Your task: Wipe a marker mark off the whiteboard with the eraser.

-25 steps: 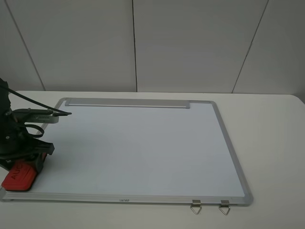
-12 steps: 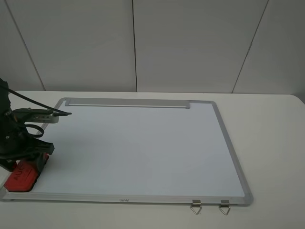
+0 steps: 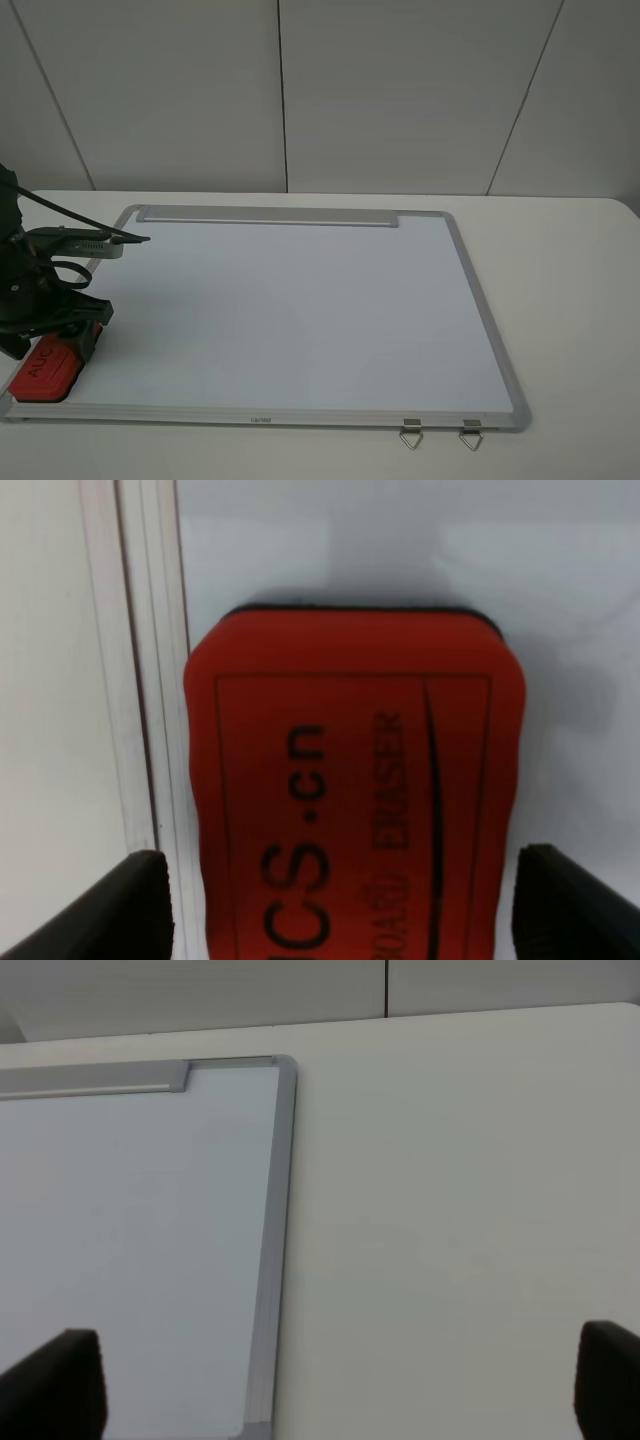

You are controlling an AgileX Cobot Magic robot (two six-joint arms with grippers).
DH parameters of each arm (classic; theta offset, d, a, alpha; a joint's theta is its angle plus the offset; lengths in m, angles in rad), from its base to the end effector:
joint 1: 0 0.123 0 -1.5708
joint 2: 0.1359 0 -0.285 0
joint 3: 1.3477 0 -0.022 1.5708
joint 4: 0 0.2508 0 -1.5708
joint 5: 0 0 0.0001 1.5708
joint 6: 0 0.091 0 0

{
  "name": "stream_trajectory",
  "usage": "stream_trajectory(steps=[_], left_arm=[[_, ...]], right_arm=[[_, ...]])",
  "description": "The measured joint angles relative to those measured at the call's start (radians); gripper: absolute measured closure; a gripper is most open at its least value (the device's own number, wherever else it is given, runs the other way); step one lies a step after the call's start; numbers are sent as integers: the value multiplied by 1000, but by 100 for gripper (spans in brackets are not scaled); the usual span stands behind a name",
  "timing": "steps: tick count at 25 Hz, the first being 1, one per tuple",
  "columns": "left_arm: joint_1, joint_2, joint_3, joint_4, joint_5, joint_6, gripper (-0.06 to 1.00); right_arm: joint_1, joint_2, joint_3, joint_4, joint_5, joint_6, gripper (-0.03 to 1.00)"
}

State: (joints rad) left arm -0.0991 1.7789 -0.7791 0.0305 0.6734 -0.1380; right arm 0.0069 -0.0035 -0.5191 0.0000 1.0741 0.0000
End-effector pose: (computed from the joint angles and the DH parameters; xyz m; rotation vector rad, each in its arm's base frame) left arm 0.2643 -0.0245 0.1154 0.0233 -3.1285 -0.0321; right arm -0.0082 -0.0001 0.2815 -0.0070 2.0351 0.0043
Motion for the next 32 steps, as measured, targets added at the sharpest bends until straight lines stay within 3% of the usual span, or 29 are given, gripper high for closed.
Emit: stream_trajectory(steps=[9, 16, 27, 32], left_arm=[[0, -73, 1, 9, -7, 0, 23], [0, -206, 1, 20, 75, 0, 20], [0, -578, 1, 22, 275, 0, 19], [0, -773, 1, 22, 432, 0, 19]], right_arm=[[0, 0, 0, 0, 0, 0, 14], [0, 0, 0, 0, 0, 0, 14], [0, 0, 0, 0, 0, 0, 14], [0, 0, 0, 0, 0, 0, 14]])
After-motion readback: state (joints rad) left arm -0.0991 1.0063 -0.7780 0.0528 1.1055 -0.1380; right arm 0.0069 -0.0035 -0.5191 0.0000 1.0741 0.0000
